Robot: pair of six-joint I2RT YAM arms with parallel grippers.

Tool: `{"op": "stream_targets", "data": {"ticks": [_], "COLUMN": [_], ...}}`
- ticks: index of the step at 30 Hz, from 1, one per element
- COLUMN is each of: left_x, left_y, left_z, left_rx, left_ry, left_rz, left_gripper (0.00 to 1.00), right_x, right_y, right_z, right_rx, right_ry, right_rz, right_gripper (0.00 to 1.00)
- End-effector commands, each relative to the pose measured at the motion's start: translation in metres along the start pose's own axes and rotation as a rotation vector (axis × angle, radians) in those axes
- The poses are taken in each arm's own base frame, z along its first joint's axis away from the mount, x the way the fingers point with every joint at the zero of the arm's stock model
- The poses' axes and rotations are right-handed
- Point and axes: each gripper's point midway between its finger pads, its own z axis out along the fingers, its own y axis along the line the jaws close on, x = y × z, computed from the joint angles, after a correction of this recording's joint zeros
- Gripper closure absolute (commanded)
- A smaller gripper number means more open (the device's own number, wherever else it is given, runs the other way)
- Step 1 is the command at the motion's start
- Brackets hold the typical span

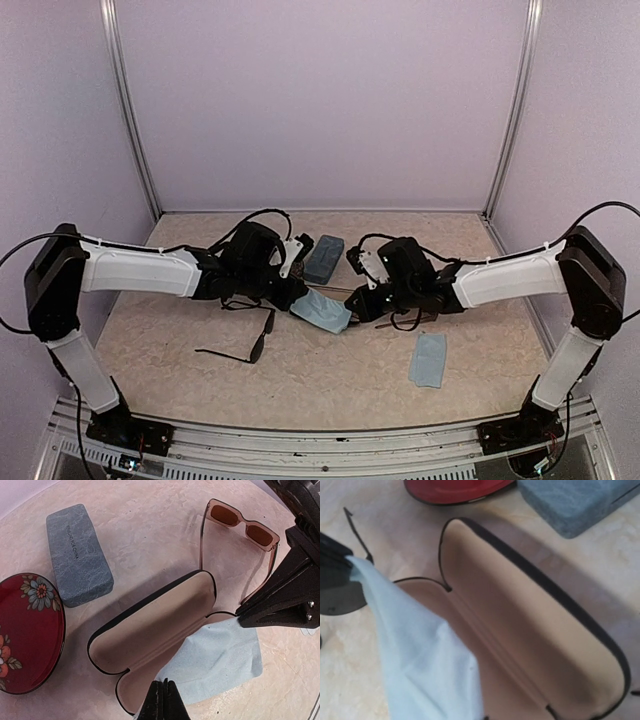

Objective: Organize the sunglasses
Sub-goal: Place the folded cleaning cloth in the sunglasses case.

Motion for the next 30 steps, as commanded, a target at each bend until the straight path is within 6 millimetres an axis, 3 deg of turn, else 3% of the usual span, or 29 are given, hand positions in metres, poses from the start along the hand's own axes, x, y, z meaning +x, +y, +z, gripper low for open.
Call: {"op": "stream_targets", "data": {"ticks": [1, 11, 30], "left_x": [0.0, 0.003, 0.016], "left_y": [0.004, 0.009, 0.001], "left_z": [0.011, 0.025, 0.028], "left_rx": [0.007, 0.006, 0.034], "left_ry": [0.023, 0.047, 0.065], "left_rz": [0.008, -0.001, -0.029], "left_gripper": [1.0, 1.0, 1.0], "right_x": [-0.005, -0.004, 0.004], "right_y": [-0.007, -0.018, -0.021], "right_z": [0.007, 0.019, 0.028], "right_rx": [0.011, 0.026, 0.019], "right_ry": [0.014, 0.041, 0.074], "right_rz": [-0.006, -0.011, -0.067], "right_gripper": [1.0, 1.0, 1.0]}}
